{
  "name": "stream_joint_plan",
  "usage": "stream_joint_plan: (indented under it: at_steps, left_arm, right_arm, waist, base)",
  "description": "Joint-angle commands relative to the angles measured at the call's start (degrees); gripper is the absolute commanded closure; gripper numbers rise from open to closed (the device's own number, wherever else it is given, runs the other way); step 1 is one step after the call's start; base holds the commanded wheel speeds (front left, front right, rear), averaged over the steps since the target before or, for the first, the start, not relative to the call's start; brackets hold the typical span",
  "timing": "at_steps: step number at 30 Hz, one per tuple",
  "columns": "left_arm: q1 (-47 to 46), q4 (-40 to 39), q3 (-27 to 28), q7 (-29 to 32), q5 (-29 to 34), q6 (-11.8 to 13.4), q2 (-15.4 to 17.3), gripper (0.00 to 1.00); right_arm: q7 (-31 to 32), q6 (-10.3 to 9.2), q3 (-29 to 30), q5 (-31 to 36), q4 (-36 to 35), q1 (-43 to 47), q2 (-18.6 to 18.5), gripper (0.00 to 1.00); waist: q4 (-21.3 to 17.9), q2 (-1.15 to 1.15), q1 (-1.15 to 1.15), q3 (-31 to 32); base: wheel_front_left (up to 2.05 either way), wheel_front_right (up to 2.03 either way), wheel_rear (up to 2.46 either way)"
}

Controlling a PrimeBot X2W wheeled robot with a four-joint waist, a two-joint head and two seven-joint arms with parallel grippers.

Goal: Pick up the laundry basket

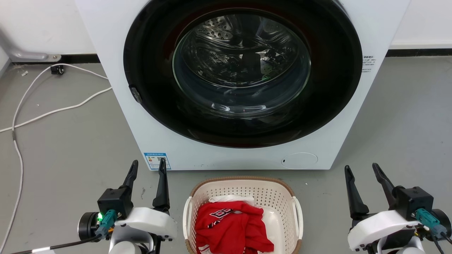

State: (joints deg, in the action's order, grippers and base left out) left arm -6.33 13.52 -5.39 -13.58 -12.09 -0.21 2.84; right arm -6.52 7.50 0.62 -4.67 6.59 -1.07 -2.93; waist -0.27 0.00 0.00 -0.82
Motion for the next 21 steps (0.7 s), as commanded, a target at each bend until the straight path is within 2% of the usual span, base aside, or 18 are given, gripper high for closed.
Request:
stream_joint_plan:
  at_steps: [1,14,21]
  left_arm:
    - [-0.89,-0.02,-0.12,-0.46,0.99,0.23,0.09,0.00]
    - [-0.74,0.77,-0.36,-1.76,5.64,0.74,0.07,0.00]
    - [-0.62,1.22,-0.20,-1.75,4.36,0.61,0.07,0.00]
  right_arm:
    - [-0.28,-0.02,-0.07,0.82,-0.09,0.63,0.05,0.00]
    - [-1.12,-0.02,-0.20,5.70,-0.24,0.89,0.09,0.00]
    - [-1.13,-0.02,-0.20,4.86,0.34,0.71,0.09,0.00]
  waist:
    - [-0.01,0.00,0.00,0.00]
    - [0.02,0.00,0.00,-0.12]
    - [0.02,0.00,0.00,-0.10]
  base:
    - [0.00,0.00,0.00]
    - [0.00,0.00,0.00]
    - [0.00,0.00,0.00]
